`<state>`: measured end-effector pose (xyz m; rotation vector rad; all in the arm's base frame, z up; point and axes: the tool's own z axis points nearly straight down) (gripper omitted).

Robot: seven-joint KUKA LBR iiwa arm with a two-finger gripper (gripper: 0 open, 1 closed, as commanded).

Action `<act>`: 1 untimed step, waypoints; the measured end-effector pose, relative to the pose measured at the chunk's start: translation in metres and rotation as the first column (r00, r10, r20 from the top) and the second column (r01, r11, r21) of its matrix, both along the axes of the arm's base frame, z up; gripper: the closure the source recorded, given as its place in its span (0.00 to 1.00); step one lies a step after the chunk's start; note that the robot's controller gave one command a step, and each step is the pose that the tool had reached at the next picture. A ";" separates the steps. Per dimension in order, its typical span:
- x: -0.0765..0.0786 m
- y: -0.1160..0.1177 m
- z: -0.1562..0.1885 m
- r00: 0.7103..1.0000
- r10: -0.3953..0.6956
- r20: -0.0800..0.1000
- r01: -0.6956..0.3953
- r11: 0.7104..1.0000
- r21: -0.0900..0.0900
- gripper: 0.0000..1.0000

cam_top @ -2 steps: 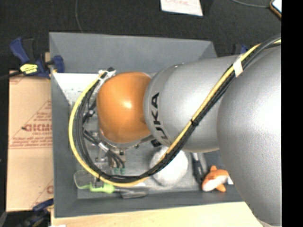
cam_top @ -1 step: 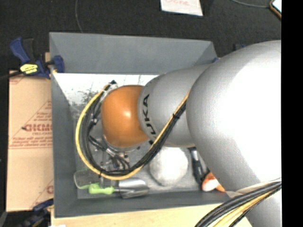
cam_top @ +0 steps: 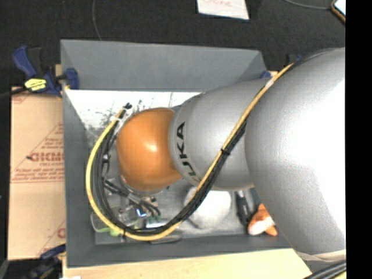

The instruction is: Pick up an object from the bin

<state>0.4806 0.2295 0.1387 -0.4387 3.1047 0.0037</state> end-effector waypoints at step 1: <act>-0.009 -0.040 -0.029 0.988 -0.154 -0.008 0.154 0.988 -0.005 0.00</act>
Offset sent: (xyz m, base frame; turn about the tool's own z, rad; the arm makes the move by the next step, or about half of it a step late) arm 0.0167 0.0095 -0.0625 0.0084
